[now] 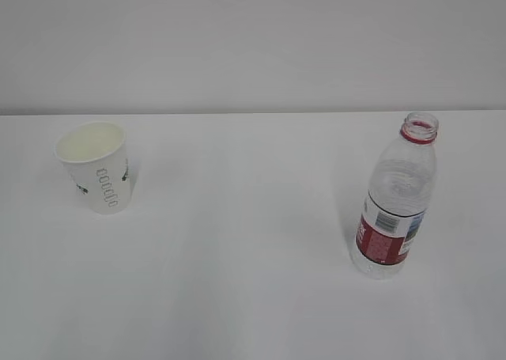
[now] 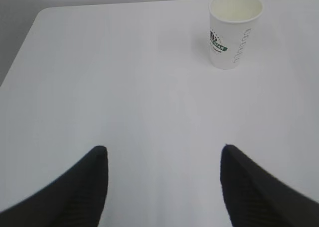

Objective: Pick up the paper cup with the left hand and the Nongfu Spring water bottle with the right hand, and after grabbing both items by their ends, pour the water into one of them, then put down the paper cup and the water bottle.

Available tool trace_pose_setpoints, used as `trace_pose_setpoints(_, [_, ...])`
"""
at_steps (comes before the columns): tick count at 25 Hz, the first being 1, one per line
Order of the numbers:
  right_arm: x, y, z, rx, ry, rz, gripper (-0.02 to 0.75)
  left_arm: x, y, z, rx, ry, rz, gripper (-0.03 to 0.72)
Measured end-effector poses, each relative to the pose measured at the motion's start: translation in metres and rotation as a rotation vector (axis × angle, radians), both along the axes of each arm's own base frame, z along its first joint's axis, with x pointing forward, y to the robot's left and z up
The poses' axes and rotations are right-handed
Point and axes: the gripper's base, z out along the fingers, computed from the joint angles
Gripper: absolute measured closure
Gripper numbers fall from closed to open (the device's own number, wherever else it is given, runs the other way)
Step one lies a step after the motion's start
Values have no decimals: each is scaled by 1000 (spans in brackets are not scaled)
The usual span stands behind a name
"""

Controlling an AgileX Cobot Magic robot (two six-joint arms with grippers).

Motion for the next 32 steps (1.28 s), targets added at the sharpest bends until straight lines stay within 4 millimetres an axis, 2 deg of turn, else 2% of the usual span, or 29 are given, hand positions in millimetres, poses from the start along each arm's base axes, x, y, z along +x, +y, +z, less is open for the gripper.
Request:
trace_pose_setpoints(6, [0,0,1,18,-5,-10,201,1,0,1,-1,-14,-8,172])
trace_pose_setpoints(9, [-1,0,7,20,-45,-10,201,2,0,12,1,-79,-11,172])
trace_pose_setpoints(15, [-1,0,25,27,-141,-9,201,26,-1,27,10,-105,-16,172])
trace_pose_setpoints(20, [12,1,40,29,-166,-10,202,53,-2,35,15,-123,-24,172])
trace_pose_setpoints(25, [29,2,45,35,-145,-7,202,78,-3,40,25,-146,-31,172])
trace_pose_setpoints(32, [55,3,60,43,-262,-10,201,99,-4,51,29,-275,-45,172])
